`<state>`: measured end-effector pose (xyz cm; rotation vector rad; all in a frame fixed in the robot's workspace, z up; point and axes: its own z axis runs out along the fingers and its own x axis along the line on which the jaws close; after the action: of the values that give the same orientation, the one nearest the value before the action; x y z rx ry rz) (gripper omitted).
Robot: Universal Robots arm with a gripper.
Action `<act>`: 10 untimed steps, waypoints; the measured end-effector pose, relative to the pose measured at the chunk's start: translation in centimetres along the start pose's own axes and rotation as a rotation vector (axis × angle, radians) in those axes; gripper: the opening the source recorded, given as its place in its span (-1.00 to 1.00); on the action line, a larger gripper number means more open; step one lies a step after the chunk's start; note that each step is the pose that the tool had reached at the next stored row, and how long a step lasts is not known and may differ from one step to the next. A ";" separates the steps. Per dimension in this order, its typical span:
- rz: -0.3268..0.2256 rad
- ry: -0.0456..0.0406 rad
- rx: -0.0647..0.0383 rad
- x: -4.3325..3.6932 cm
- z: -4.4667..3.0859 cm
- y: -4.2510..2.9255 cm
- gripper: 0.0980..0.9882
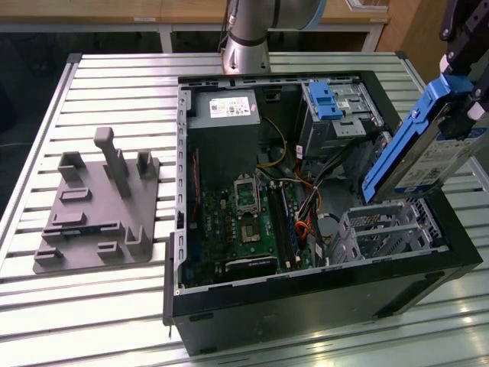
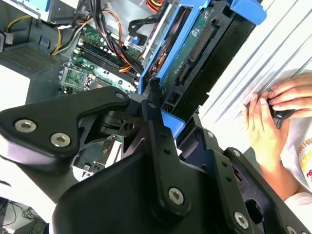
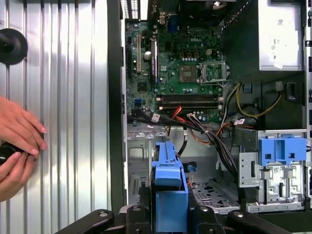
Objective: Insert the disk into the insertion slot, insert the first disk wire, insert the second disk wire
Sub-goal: 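Insert the disk into the insertion slot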
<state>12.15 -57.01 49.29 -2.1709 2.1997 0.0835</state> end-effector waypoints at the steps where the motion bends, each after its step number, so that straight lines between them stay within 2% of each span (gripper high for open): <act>1: 0.000 0.0001 0.000 -0.07 0.08 0.00 -0.40; 10: -0.002 0.0006 0.000 -0.07 0.94 -0.20 -0.40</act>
<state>12.35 -56.88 48.36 -2.1732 2.1981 0.0829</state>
